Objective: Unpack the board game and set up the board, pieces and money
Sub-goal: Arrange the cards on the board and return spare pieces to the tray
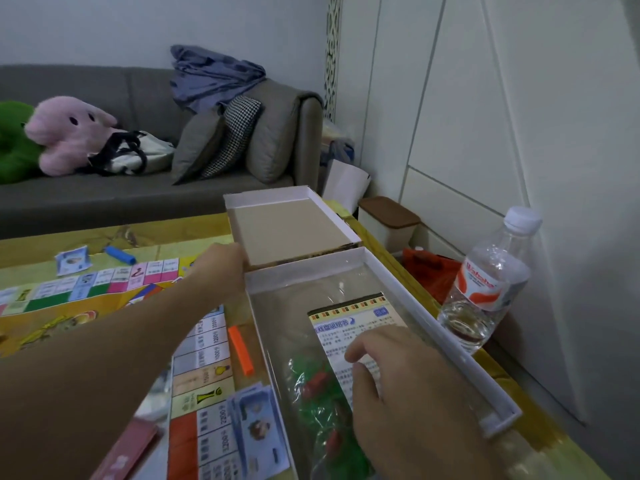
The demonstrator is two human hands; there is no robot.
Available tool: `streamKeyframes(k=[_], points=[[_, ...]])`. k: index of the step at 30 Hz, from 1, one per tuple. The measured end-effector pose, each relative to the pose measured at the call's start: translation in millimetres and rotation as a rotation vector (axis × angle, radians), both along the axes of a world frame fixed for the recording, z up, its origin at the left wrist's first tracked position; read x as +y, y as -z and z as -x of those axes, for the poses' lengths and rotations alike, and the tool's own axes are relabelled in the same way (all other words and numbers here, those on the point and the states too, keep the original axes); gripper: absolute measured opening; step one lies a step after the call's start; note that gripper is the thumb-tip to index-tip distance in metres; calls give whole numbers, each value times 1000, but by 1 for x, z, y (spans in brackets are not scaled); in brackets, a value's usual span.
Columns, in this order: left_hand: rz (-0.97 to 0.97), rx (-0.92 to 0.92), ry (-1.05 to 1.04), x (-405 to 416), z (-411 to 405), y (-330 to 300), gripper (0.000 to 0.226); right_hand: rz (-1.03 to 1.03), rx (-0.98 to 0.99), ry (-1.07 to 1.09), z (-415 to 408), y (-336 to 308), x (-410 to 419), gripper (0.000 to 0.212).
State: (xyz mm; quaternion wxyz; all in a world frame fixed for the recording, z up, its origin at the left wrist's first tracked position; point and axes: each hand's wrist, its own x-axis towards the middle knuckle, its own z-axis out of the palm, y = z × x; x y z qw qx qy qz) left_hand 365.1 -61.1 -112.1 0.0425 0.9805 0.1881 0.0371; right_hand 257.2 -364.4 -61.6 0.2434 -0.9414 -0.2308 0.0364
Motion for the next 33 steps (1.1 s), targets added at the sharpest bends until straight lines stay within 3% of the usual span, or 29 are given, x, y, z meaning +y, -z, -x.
streamKeyframes(k=[9, 12, 15, 18, 20, 23, 26, 30, 32, 33], points=[[236, -411, -125, -12, 19, -38, 19, 5, -18, -14, 6, 12, 9, 7], [375, -556, -121, -30, 51, -63, 15, -114, -4, 31, 10, 8, 9, 11], [610, -635, -68, -65, 99, -82, 14, -434, 118, 115, 13, -4, 9, 9], [884, -633, 30, -110, 151, -98, 14, -948, 506, 186, 18, -27, 9, 19], [1071, -652, 86, -138, 182, -106, 16, -1244, 778, 207, 26, -42, 0, 37], [1261, -578, 193, -175, 217, -105, 21, -1359, 1003, 172, 41, -52, -13, 65], [1098, -505, 300, -198, 234, -87, 29, -1400, 1027, 149, 57, -50, -26, 69], [850, -447, 328, -205, 245, -83, 40, -1459, 936, 178, 70, -50, -42, 47], [985, -352, 365, -206, 256, -94, 54, -1458, 899, 147, 74, -55, -46, 35], [1143, -357, 358, -202, 262, -102, 62, -1426, 864, 131, 75, -57, -49, 34]])
